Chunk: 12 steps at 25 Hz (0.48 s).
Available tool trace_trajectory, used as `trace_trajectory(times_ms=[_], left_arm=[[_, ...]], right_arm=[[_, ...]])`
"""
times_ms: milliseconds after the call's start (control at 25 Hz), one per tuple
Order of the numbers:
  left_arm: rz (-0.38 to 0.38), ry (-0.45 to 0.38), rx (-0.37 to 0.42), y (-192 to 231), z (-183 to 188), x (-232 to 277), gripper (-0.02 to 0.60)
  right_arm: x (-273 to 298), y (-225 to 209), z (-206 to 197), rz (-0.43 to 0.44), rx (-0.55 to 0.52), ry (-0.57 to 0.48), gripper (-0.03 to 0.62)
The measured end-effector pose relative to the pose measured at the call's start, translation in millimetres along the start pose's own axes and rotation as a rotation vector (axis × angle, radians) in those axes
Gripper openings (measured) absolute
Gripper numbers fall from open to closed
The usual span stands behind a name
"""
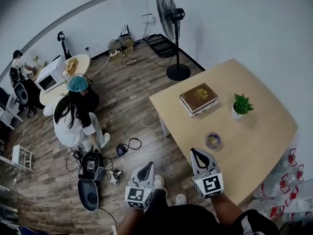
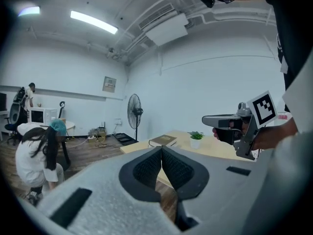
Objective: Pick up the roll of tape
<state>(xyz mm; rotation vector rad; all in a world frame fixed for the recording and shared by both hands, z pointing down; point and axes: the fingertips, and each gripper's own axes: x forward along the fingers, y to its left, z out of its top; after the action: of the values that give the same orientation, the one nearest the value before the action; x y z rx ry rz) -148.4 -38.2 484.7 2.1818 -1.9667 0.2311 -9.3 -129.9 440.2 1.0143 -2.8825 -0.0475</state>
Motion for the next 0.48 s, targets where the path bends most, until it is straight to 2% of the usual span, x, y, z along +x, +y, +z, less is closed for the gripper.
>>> trace_trajectory(times_ms=[80, 280, 480], left_arm=[[-0.033, 0.006, 0.007, 4.1, 4.9, 20.1, 0.005], [-0.119, 0.003, 0.033, 19.1, 28.9, 79.8, 0.005], [-0.235, 0.002, 0.068, 34.7, 47.6, 133.3, 0.005]], right_arm=[[6.7, -10.1, 0.8, -0.032, -0.004, -0.009, -0.006], [34.4, -31.9, 9.0, -0.105, -0.102, 0.028, -0.006], [69.9, -51.7, 15.4, -0.192, -0.085, 0.039, -0.006]])
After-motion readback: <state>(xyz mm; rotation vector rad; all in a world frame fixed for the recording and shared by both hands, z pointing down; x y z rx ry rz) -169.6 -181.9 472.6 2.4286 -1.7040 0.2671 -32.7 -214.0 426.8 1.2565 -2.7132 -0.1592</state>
